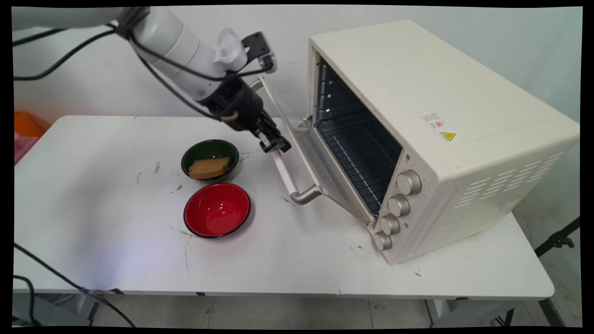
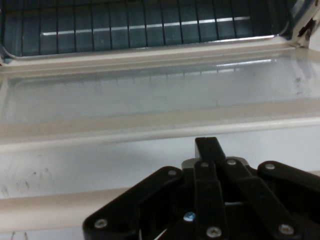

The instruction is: Open the oven

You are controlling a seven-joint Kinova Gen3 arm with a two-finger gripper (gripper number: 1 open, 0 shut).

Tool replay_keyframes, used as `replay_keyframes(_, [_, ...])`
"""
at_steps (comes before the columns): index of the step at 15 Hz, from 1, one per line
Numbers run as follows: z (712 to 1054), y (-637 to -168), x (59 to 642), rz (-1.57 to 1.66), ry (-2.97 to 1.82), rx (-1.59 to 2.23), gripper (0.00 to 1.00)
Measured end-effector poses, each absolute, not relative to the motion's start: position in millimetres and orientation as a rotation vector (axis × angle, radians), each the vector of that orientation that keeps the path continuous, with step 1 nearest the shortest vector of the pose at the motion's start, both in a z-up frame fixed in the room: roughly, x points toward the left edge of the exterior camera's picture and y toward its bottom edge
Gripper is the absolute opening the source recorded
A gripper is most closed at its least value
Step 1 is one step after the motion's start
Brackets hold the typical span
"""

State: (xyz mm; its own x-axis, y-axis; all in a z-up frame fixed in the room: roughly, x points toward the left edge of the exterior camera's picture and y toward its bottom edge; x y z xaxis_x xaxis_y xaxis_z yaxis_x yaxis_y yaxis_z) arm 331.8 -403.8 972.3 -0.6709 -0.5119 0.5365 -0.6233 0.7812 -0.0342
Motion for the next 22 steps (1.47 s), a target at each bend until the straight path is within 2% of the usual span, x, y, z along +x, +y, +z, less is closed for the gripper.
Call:
replay_keyframes(13, [902.4,-378.1,377.0,0.301,-2.396,0.819,0.0])
replay_keyframes(22, [873.0,-360.5,404.8,0.315,-2.367,0.836,0.0])
